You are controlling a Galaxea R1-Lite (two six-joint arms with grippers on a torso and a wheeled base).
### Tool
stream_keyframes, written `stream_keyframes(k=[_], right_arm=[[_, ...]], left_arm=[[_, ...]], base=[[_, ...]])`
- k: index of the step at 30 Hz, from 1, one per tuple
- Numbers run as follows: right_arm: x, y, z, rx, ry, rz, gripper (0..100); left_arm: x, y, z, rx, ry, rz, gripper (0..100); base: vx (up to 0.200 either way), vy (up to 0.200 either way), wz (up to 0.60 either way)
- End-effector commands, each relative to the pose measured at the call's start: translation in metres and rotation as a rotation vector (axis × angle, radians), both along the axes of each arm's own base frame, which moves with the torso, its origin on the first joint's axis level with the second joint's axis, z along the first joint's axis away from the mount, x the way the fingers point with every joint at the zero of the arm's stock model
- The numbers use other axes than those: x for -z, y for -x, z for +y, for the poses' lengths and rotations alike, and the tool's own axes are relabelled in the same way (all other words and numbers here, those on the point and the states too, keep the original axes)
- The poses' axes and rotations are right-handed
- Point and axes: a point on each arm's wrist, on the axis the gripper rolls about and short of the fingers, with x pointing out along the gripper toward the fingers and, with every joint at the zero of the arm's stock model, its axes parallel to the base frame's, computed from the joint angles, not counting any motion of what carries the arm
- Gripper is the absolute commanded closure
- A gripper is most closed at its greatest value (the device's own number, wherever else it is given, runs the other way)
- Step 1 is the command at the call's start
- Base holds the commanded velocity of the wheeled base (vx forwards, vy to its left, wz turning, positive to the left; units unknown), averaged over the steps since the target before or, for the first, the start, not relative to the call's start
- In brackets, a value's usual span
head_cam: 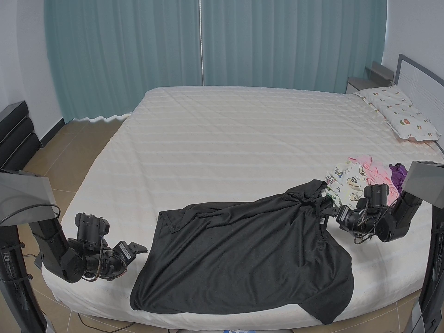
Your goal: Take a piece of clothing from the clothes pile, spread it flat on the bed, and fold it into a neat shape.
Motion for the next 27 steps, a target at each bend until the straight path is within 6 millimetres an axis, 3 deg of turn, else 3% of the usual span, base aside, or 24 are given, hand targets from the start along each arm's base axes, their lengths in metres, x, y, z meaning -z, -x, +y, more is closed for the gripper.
stream_keyframes(k=[1, 5, 6, 15, 27], right_arm=[[0.013, -0.001, 0.010, -0.025, 0.004, 0.030, 0], [0.020, -0.006, 0.011, -0.024, 0.006, 0.034, 0], [0.021, -0.007, 0.011, -0.024, 0.006, 0.034, 100], [0.016, -0.005, 0.005, -0.002, -0.001, 0.028, 100], [-0.007, -0.003, -0.023, 0.063, -0.001, -0.026, 100]], left_arm=[[0.000, 0.000, 0.000, 0.000, 0.000, 0.001, 0], [0.000, 0.000, 0.000, 0.000, 0.000, 0.001, 0], [0.000, 0.000, 0.000, 0.000, 0.000, 0.001, 0], [0.001, 0.000, 0.000, 0.000, 0.000, 0.003, 0], [0.001, 0.000, 0.000, 0.000, 0.000, 0.003, 0]], base=[[0.000, 0.000, 0.00], [0.000, 0.000, 0.00], [0.000, 0.000, 0.00], [0.000, 0.000, 0.00], [0.000, 0.000, 0.00]])
